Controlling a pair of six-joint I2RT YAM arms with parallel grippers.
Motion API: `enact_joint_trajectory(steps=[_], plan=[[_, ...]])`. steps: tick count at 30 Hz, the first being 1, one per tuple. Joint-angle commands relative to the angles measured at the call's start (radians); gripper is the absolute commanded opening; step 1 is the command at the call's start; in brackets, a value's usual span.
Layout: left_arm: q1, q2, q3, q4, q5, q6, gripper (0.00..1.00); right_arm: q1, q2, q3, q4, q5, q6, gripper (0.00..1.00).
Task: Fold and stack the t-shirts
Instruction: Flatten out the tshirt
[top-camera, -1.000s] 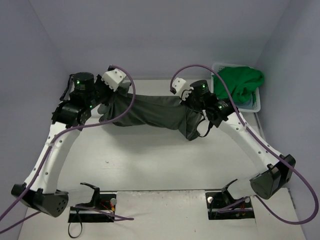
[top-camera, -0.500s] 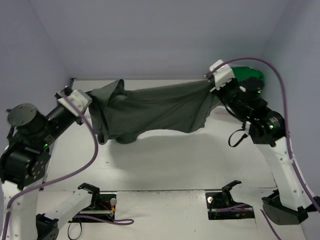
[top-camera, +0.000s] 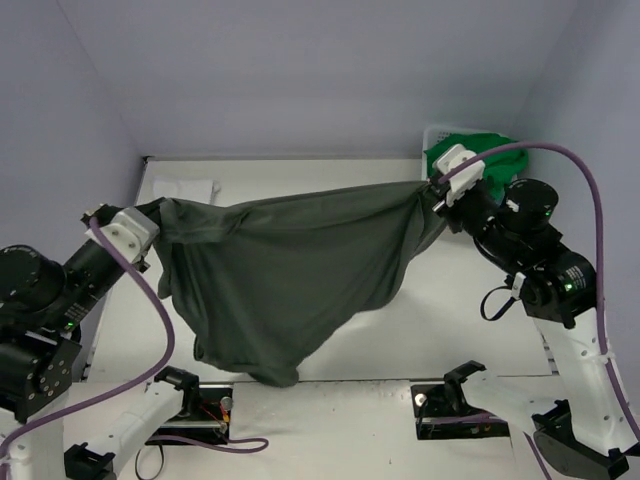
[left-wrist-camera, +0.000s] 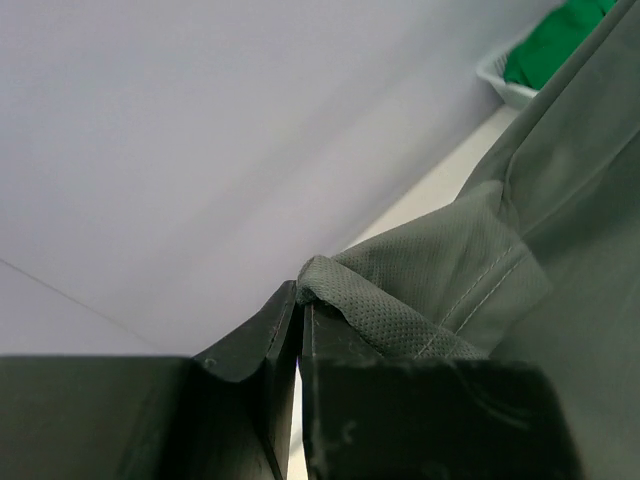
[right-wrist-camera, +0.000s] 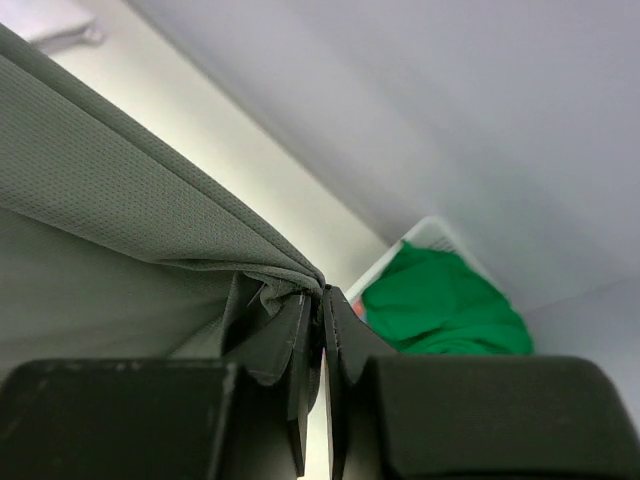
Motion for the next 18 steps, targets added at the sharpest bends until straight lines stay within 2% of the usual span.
enact_joint_trajectory(steps=[1,6,10,15,18], plan=[[0.015,0.014,-0.031,0.045,0.011,-0.038,0.0,-0.013,-0.042,-0.051,0.046,-0.06,0.008,0.0],[0.018,0.019,-0.04,0.041,0.039,-0.054,0.0,-0.014,-0.076,-0.115,0.051,-0.075,0.006,0.0],[0.018,0.072,-0.083,0.073,-0.016,-0.002,0.0,-0.014,-0.031,-0.217,0.099,-0.078,-0.024,0.0],[0.018,0.21,-0.226,0.227,-0.084,0.073,0.0,-0.028,0.14,-0.345,0.228,-0.088,-0.099,0.0],[0.023,0.337,-0.258,0.326,-0.116,0.09,0.0,-0.102,0.28,-0.343,0.299,-0.173,-0.107,0.0]])
